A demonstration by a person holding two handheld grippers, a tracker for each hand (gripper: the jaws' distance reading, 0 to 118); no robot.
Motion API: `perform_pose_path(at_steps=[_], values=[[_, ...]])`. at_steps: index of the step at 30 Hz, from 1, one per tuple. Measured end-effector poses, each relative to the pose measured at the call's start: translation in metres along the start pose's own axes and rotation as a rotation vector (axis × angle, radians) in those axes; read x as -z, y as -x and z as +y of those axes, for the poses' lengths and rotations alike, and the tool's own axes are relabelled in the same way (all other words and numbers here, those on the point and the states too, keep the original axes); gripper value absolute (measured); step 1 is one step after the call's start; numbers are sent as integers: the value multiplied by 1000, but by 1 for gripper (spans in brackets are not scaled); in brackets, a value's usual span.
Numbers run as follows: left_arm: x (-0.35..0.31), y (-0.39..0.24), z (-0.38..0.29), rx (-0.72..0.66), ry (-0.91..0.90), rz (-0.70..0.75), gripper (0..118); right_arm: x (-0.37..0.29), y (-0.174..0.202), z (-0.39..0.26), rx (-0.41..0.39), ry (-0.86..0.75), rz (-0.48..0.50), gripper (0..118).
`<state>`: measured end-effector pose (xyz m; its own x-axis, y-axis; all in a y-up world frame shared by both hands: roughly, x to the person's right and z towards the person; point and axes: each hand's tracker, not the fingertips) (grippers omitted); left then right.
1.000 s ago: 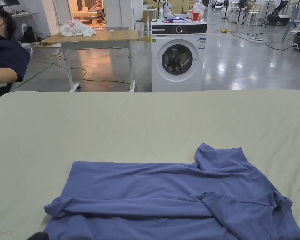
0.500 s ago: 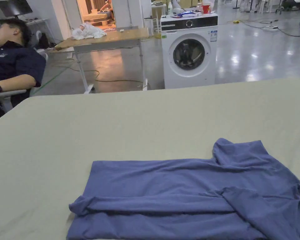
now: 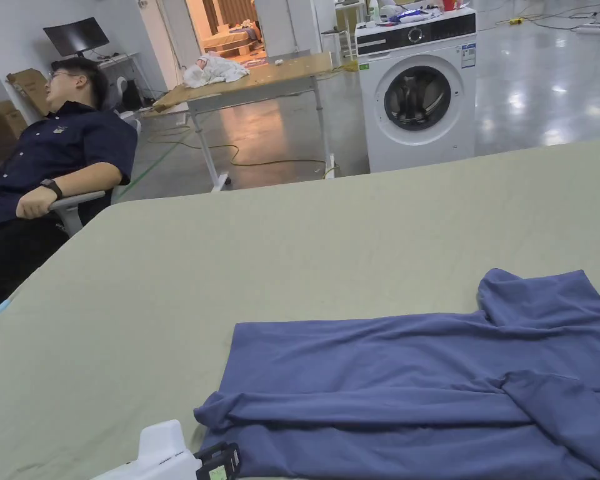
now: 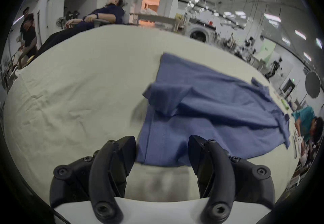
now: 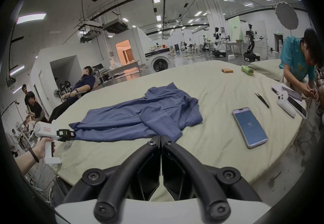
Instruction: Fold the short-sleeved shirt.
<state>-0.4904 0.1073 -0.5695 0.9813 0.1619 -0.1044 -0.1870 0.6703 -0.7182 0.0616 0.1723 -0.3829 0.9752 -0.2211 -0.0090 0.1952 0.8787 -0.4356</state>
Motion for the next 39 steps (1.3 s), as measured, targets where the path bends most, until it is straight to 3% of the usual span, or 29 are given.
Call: perform_pose_path(at_steps=[2,3,4,5,8,9,10,11,14,17,19,21,23,24,25,29,33,35,39], values=[[2,-9,-1,60,-25,27,53,-1,-8,-1,13,9,-16,0],[2,-14,1,70,-9,48,37,-1,-8,-1,25,19,-22,0],[2,-18,3,100,6,78,11,1,-12,-2,35,28,-23,0],[-1,-22,1,139,4,89,6,3,-14,-2,44,32,-25,0],[8,-29,3,166,39,82,5,23,-19,4,45,43,-18,3],[11,-30,2,212,56,90,5,35,-21,9,32,40,-22,17],[13,-33,2,254,66,101,5,51,-24,16,21,67,-50,53],[14,-36,1,282,72,107,5,68,-26,22,26,122,-81,69],[16,-43,-1,382,86,133,5,124,-50,33,83,133,-98,82],[16,-45,-1,372,90,132,5,187,-74,46,158,209,-159,80],[16,-45,-3,366,89,128,5,223,-84,48,121,289,-230,77],[17,-44,-4,374,84,127,5,246,-81,41,56,385,-294,55],[17,-44,-5,380,83,128,5,245,-68,34,-72,352,-290,48],[18,-44,-5,375,86,124,5,241,-61,36,-145,340,-278,36],[19,-43,-5,373,84,124,5,241,-57,38,-181,366,-260,9],[14,-30,1,322,87,62,2,241,-53,43,-198,379,-269,6],[-17,3,25,109,62,-20,0,213,-52,60,-128,334,-296,6],[-39,4,21,149,-3,-15,0,194,-53,65,-101,307,-275,6],[-91,-8,5,195,-31,-46,0,157,-52,64,-181,280,-292,6]])
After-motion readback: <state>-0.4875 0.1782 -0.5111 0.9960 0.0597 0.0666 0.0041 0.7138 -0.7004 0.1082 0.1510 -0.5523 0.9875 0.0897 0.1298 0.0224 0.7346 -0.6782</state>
